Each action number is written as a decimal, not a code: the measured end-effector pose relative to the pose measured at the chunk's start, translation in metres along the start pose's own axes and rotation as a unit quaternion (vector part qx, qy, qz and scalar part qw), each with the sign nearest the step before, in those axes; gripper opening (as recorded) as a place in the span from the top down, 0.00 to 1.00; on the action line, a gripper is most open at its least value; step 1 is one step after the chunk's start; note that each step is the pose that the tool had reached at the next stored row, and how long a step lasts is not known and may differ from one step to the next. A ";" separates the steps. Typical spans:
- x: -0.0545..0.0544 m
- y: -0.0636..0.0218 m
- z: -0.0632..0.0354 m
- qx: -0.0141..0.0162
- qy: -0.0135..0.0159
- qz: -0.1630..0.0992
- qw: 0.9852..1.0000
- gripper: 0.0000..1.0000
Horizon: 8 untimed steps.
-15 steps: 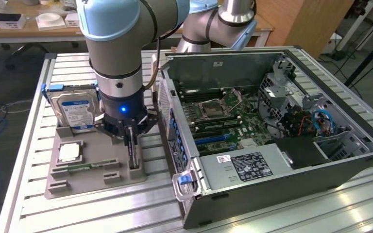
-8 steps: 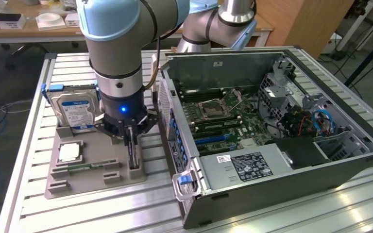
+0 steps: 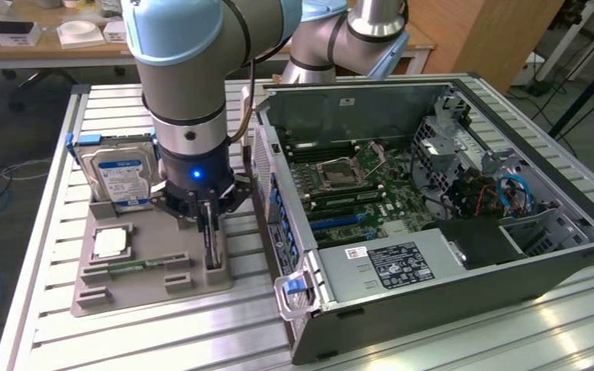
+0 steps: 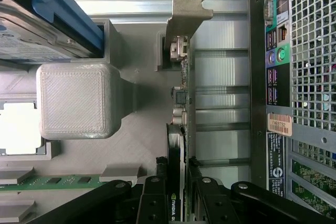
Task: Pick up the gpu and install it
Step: 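Pick up the gpu and move the gpu toward the slot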
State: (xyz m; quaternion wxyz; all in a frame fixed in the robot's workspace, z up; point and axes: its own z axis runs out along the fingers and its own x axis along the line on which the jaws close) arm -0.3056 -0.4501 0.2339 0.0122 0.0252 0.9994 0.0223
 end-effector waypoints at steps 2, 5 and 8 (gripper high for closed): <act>0.000 0.0000 0.0000 0.000 0.000 0.000 1.000 0.74; 0.000 0.0000 -0.0009 0.000 0.000 0.000 1.000 0.74; 0.000 0.0002 -0.0044 0.000 0.000 0.000 1.000 0.74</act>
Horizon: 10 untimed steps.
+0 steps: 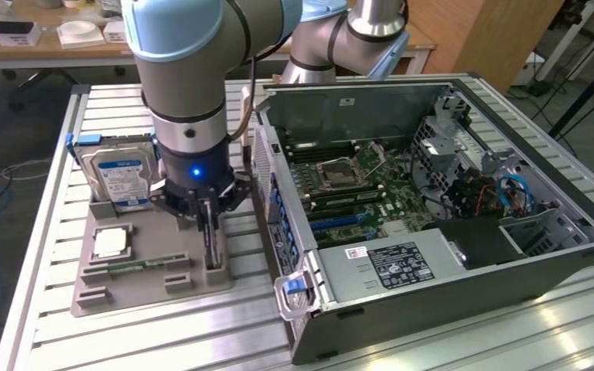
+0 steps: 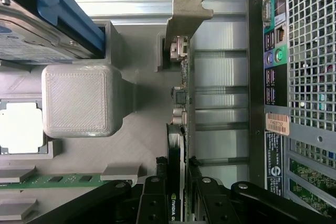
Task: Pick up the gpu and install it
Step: 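Pick up the gpu and move the gpu toward the slot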
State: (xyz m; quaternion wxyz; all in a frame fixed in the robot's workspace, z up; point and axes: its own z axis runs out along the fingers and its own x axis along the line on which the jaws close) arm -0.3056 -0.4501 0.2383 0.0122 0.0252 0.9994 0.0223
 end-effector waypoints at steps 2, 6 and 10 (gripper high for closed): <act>0.000 0.0001 -0.0021 0.000 0.000 0.000 1.000 0.74; 0.000 0.0003 -0.0057 0.000 0.000 0.000 1.000 0.74; 0.000 0.0005 -0.0104 0.000 0.000 0.000 1.000 0.74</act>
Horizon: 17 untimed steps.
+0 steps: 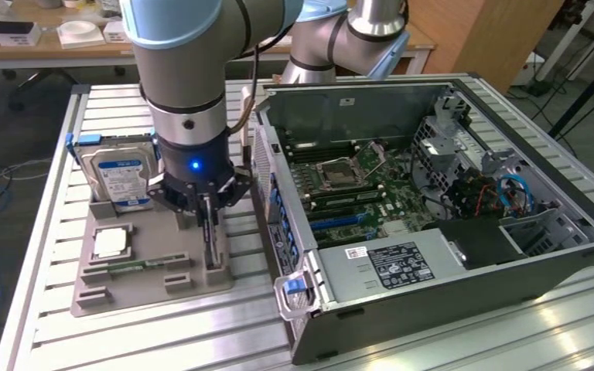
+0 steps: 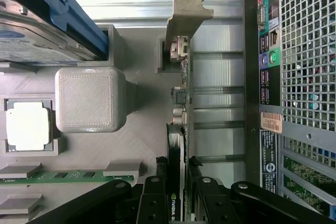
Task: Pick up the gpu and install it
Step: 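Pick up the gpu and move the gpu toward the slot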
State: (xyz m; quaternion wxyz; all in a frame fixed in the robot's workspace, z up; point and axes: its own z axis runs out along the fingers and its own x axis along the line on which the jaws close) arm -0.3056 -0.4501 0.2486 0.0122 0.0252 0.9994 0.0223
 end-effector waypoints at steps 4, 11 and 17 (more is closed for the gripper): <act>0.000 0.0002 -0.0055 0.000 0.000 0.000 1.000 0.74; 0.000 0.0007 -0.0151 0.000 0.000 0.000 1.000 0.74; -0.001 0.0009 -0.0202 0.000 0.000 0.000 1.000 0.74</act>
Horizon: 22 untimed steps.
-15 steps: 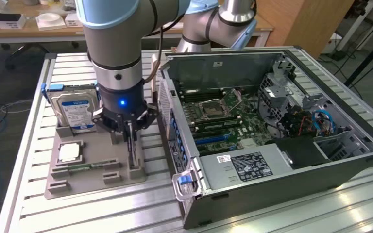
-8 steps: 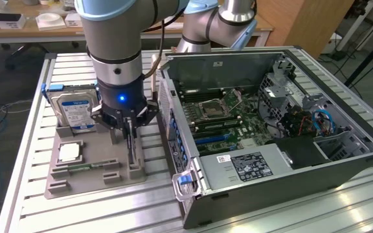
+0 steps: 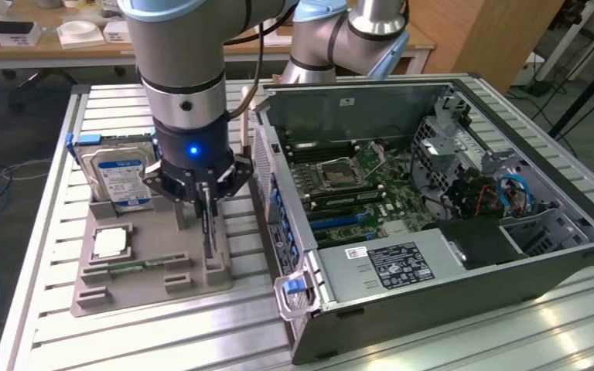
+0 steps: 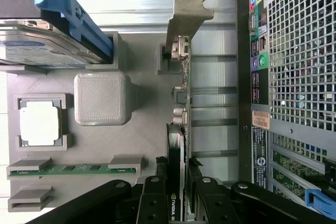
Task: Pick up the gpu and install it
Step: 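Pick up the gpu and move the gpu toward the slot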
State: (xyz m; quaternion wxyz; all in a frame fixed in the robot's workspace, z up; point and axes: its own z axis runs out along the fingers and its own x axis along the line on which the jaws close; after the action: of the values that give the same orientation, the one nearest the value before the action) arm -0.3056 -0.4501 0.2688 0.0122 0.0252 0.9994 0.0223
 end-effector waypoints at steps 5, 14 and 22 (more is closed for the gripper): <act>0.000 0.0000 -0.0002 -0.001 0.000 0.000 1.000 0.74; 0.000 0.0002 -0.0055 -0.002 0.000 0.000 1.000 0.74; 0.000 0.0005 -0.0122 -0.001 0.000 0.000 1.000 0.74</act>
State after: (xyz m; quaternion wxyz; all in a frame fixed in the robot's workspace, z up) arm -0.3056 -0.4501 0.2810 0.0122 0.0252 0.9993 0.0237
